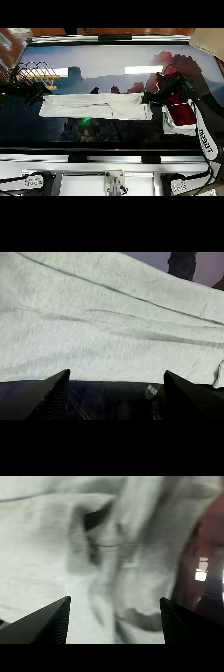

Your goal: Fold the shirts.

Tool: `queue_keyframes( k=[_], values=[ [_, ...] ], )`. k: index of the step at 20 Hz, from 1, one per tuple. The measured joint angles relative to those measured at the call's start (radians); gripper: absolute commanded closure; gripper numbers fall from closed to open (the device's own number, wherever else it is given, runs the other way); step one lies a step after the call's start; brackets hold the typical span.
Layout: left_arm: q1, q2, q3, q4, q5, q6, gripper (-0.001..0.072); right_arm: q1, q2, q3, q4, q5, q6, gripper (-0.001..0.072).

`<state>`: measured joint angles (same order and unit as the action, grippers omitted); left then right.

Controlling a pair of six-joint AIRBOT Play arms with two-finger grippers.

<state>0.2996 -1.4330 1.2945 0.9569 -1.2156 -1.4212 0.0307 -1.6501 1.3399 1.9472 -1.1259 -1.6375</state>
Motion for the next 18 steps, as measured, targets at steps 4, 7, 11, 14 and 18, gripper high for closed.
queue_keyframes(
  k=[4, 7, 11, 14, 18],
  values=[
    [-0.011, 0.0, 0.0, 0.0, 0.0, 0.0, 0.0002, -0.062, -0.045, 0.0, 0.051, -0.01, -0.006, 0.0048],
    [-0.018, 0.0, 0.0, 0.0, -0.001, 0.0, 0.0002, -0.072, -0.081, 0.0, 0.105, -0.011, -0.027, 0.0048],
    [-0.021, 0.0, 0.0, 0.0, -0.002, 0.0, 0.0002, -0.072, -0.123, 0.003, 0.205, -0.016, -0.044, 0.0048],
    [-0.022, 0.0, 0.0, 0.0, -0.002, 0.0, 0.0002, -0.071, -0.15, 0.002, 0.302, -0.01, -0.072, 0.0052],
    [-0.022, 0.0, 0.0, 0.0, -0.001, 0.0, 0.0002, -0.071, -0.166, -0.001, 0.384, -0.008, -0.119, 0.0381]
  ],
)
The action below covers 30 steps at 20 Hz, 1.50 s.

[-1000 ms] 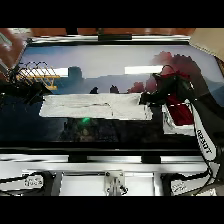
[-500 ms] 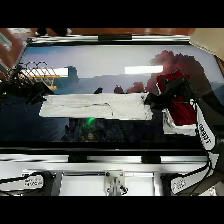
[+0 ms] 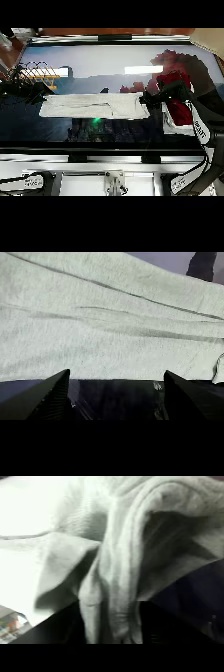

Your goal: Fold the shirts.

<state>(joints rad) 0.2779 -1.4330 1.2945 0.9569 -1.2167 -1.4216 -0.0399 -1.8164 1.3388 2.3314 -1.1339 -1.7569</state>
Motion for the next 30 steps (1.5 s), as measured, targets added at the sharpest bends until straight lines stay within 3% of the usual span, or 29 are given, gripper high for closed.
queue_keyframes(
  k=[2, 5, 6, 7, 8, 11, 15, 21, 25, 30],
  values=[
    [0.0, 0.0, 0.0, 0.0, 0.0, 0.0, 0.0002, 0.002, -0.002, 0.0, 0.023, -0.008, -0.01, 0.0624],
    [0.0, 0.0, 0.0, 0.0, 0.0, -0.001, 0.0023, 0.008, 0.0, 0.001, 0.048, -0.021, -0.021, 0.0626],
    [-0.002, 0.0, 0.0, 0.0, 0.0, -0.003, 0.0235, 0.008, 0.005, 0.001, 0.054, -0.028, -0.025, 0.0626],
    [-0.008, 0.0, 0.0, 0.0, 0.0, -0.005, 0.0519, 0.008, 0.014, 0.001, 0.057, -0.035, -0.027, 0.0626],
    [-0.018, 0.0, 0.0, 0.0, 0.0, -0.005, 0.0666, 0.004, 0.029, 0.001, 0.061, -0.043, -0.028, 0.0626],
    [-0.087, -0.006, 0.0, 0.0, 0.0, 0.004, 0.0667, -0.018, 0.106, 0.001, 0.064, -0.071, -0.021, 0.0627],
    [-0.28, -0.042, 0.0, -0.008, 0.026, 0.019, 0.0667, -0.034, 0.231, 0.001, 0.039, -0.141, 0.022, 0.0627],
    [-0.608, -0.132, 0.0, -0.078, 0.233, 0.015, 0.0667, -0.04, 0.389, 0.001, -0.023, -0.28, 0.086, 0.0626],
    [-0.733, -0.2, 0.0, -0.166, 0.341, -0.001, 0.0669, -0.042, 0.476, 0.001, -0.036, -0.349, 0.122, 0.0626],
    [-0.809, -0.253, 0.002, -0.221, 0.385, -0.001, 0.067, -0.042, 0.573, 0.001, -0.041, -0.391, 0.151, 0.0626]
  ],
)
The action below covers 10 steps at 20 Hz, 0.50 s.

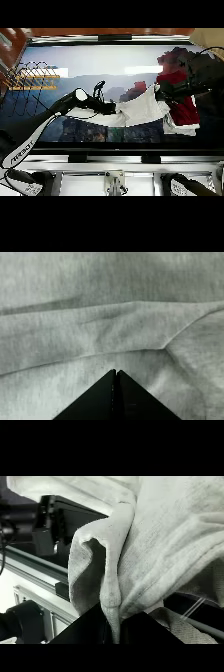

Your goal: Fold the shirts.

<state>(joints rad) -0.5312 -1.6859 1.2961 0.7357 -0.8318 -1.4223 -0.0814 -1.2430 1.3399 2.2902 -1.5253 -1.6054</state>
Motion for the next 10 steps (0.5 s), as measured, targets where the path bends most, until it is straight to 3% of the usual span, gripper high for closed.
queue_keyframes(
  k=[10],
  values=[
    [-0.059, -0.033, 0.001, 0.023, 0.005, -0.061, 0.067, 0.002, 0.093, 0.013, 0.033, -0.003, 0.023, 0.0626]
  ],
)
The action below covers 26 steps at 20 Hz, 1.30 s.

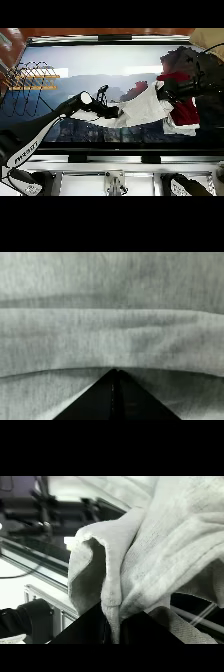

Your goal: Fold the shirts.

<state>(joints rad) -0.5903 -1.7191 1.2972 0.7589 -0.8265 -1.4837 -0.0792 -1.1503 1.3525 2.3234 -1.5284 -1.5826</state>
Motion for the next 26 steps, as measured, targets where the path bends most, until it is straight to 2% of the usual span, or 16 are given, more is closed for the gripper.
queue_keyframes(
  k=[3, 6, 10, 14, 21, 25, 26],
  values=[
    [-0.047, -0.013, 0.014, -0.019, 0.029, -0.017, 0.0671, 0.004, 0.005, 0.023, 0.014, 0.029, 0.003, 0.0627],
    [-0.024, -0.007, 0.037, -0.013, 0.025, -0.024, 0.0672, 0.005, 0.007, 0.035, 0.029, 0.047, 0.008, 0.0627],
    [0.111, 0.103, 0.051, 0.127, -0.027, -0.05, 0.0672, 0.026, 0.006, 0.04, 0.045, 0.09, 0.011, 0.0627],
    [0.331, 0.317, 0.058, 0.285, -0.103, -0.072, 0.0671, 0.149, -0.04, 0.041, 0.049, 0.178, 0.01, 0.0627],
    [0.703, 0.75, 0.061, 0.36, -0.168, -0.081, 0.067, 0.505, -0.333, 0.068, 0.059, 0.474, -0.002, 0.0627],
    [0.788, 0.925, 0.061, 0.365, -0.238, -0.081, 0.067, 0.662, -0.579, 0.187, 0.086, 0.616, -0.008, 0.0622],
    [0.798, 0.953, 0.061, 0.368, -0.257, -0.082, 0.0669, 0.691, -0.634, 0.227, 0.1, 0.655, -0.006, 0.0533]
  ],
)
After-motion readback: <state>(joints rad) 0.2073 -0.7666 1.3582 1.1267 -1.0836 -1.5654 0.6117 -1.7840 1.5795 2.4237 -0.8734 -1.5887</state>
